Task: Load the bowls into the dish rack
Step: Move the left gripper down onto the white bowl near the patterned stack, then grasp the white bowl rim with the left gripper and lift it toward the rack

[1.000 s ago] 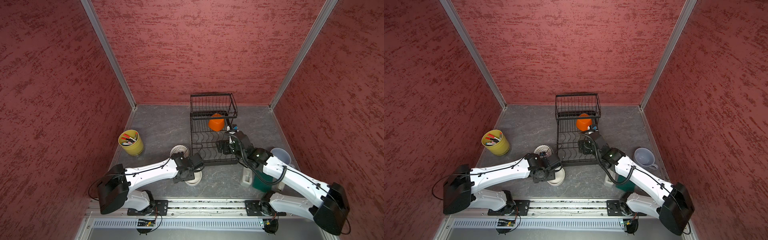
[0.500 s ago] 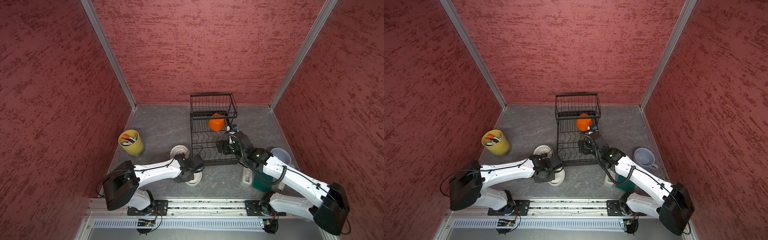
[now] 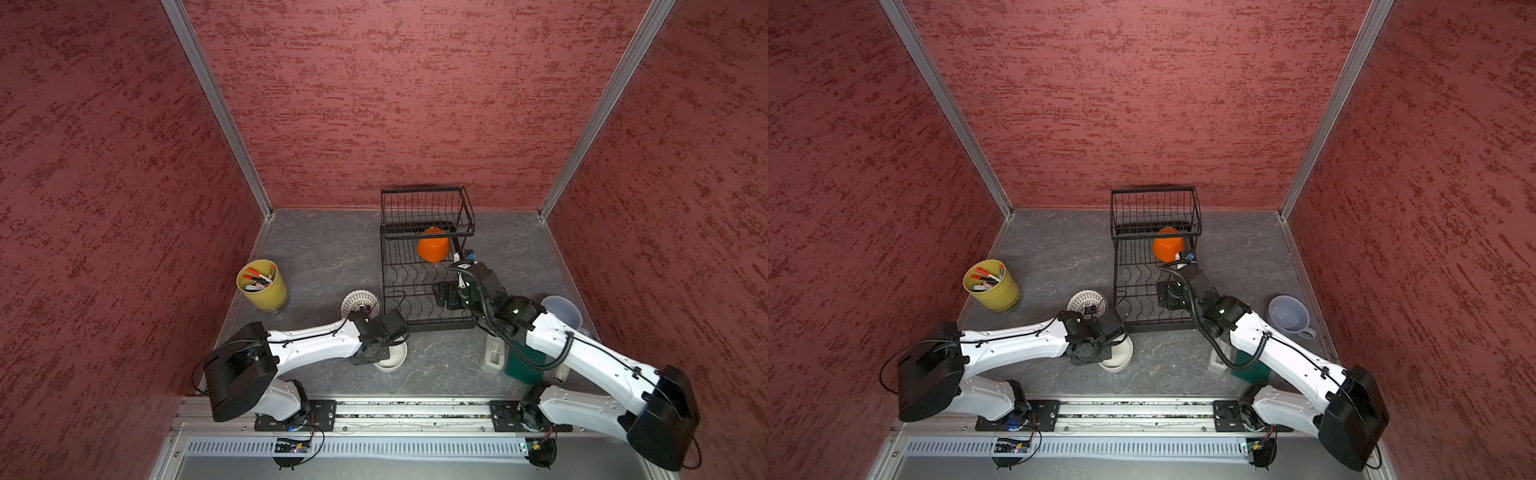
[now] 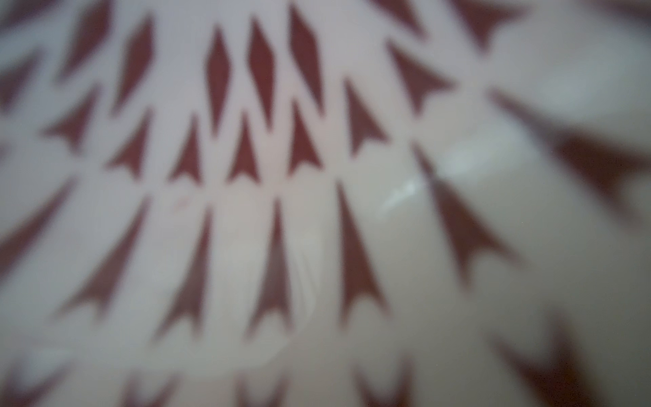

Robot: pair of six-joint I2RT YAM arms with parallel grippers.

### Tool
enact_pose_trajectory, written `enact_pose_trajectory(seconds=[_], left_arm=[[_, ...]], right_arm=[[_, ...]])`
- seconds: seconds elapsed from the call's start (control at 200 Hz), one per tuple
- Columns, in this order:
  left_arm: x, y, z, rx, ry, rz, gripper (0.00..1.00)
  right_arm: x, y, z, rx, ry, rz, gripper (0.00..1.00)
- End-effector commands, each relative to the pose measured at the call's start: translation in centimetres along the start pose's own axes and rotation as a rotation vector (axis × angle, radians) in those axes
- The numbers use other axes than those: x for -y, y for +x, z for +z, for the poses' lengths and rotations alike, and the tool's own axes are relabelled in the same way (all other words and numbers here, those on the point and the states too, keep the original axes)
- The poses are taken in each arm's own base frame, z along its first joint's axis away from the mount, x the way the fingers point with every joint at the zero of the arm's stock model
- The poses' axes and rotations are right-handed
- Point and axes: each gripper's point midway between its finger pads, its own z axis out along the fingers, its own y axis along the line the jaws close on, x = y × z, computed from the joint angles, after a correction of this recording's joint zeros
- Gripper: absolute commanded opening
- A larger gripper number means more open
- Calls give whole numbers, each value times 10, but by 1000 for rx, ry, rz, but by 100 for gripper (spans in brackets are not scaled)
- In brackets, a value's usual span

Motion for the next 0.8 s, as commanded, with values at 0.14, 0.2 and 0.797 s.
enact_pose_trajectory(seconds=[0.14, 0.2, 0.797], left_arm=[[9, -2, -9, 83, 47, 97, 0], [15, -3, -15, 112, 78, 121, 0], [62, -23, -85, 336, 384, 264, 0]], right_arm=[[-6, -20, -12, 39, -9, 21, 92], [-5, -19, -11, 31, -7, 24, 92], [-8, -14, 1, -63, -69, 60, 93]])
